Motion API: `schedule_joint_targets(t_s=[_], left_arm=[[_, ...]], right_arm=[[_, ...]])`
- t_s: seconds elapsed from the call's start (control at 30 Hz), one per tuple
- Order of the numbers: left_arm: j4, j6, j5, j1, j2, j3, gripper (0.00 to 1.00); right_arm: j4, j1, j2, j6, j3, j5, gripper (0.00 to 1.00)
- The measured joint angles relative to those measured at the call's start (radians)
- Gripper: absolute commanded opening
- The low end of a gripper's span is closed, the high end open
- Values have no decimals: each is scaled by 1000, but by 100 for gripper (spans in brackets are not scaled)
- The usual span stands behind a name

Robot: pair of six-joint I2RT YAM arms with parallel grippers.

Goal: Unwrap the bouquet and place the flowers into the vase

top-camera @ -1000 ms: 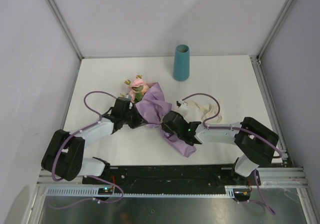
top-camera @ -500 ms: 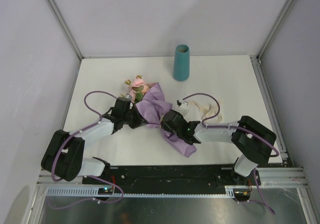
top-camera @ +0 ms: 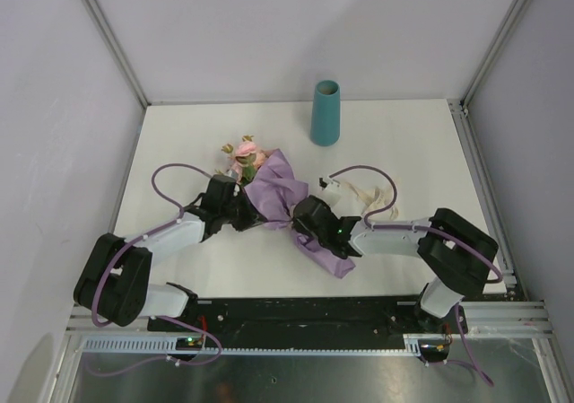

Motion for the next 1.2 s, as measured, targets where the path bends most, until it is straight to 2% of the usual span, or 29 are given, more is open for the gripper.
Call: schedule_joint_targets(t_s=[0.53,0.7,0.83,0.9,1.0,1.03,1.1,1.2], left_arm=[[-16,0,-1,-18,14,55,0],[-39,0,-2,-18,19,65,0],[-56,1,-8,-18,24,67,0],[-63,1,-16,-18,24,69,0],[-71,1,-31,-17,24,73,0],[-73,1,-34,-17,24,74,0],[-79,0,-42,-18,24,75,0],[-85,0,-58,-22,24,75,0]], right_arm=[[-25,-22,-200,-104,-63,-38,0],[40,-54,-203,-134,-118,-127,0],[101,-85,-197,-156,-142,-224,8],[137,-105,-188,-163,-147,-277,3],[176,-122,-171,-164,-148,-321,0],[192,-127,-163,-163,-148,-334,1],[225,-140,-143,-151,-148,-364,12],[275,-161,-106,-127,-148,-409,3]])
